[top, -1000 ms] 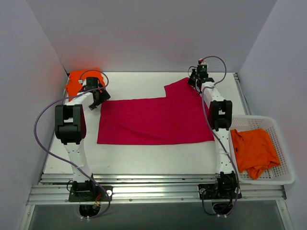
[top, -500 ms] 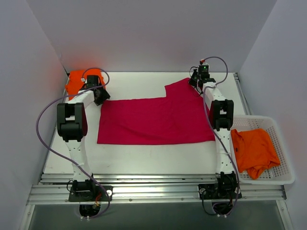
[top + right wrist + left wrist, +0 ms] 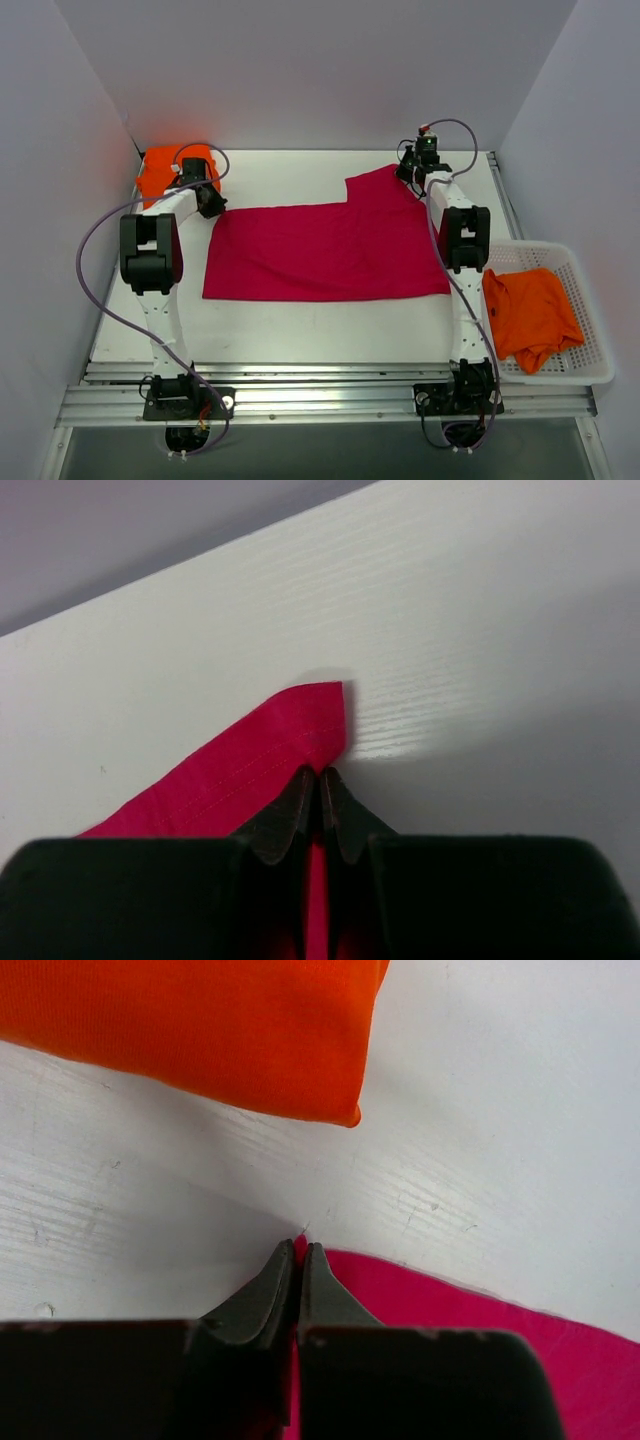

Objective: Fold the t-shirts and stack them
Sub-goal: Fold the tshirt

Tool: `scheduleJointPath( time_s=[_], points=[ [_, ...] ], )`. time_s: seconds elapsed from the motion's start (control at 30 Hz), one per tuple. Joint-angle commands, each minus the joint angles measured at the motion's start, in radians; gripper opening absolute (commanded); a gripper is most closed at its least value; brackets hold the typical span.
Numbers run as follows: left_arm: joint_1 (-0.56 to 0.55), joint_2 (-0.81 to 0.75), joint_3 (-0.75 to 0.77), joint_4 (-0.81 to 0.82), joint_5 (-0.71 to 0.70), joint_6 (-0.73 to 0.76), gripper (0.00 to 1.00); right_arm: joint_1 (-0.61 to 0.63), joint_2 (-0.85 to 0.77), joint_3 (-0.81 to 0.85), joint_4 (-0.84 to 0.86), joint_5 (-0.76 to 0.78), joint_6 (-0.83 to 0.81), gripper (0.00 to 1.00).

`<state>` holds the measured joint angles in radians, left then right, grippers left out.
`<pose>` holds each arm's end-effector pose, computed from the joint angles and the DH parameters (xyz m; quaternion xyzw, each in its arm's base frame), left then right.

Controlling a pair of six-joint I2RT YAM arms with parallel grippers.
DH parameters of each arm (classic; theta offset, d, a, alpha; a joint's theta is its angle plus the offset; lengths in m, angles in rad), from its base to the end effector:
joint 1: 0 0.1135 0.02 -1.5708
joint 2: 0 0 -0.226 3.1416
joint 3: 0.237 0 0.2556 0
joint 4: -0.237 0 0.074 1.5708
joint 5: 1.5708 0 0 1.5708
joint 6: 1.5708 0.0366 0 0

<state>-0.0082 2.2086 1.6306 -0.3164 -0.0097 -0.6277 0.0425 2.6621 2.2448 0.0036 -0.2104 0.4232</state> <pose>0.4647 -0.0035 0.1233 -0.2891 0.8980 -0.0994 0.3166 0.5717 0.0320 0.1278 0.1012 0.8285 0.2110 0.5088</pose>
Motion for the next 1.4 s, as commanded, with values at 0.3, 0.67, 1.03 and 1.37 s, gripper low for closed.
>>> scheduleJointPath(
  time_s=[0.3,0.67,1.03,1.37],
  points=[
    [0.004,-0.09,-0.009,0.03,0.062,0.043,0.02,0.06,-0.327,-0.269,0.096,0.057,-0.011,0.0],
    [-0.001,-0.213,-0.118,0.048,0.068,0.057,0.02,0.088,-0.539,-0.5,0.116,0.1,-0.027,0.0],
    [-0.009,-0.421,-0.333,0.057,0.031,0.077,0.02,0.089,-0.855,-0.853,0.17,0.155,-0.037,0.0],
    [-0.022,-0.588,-0.531,0.074,-0.039,0.088,0.02,0.091,-1.119,-1.213,0.193,0.255,0.009,0.0]
  ],
)
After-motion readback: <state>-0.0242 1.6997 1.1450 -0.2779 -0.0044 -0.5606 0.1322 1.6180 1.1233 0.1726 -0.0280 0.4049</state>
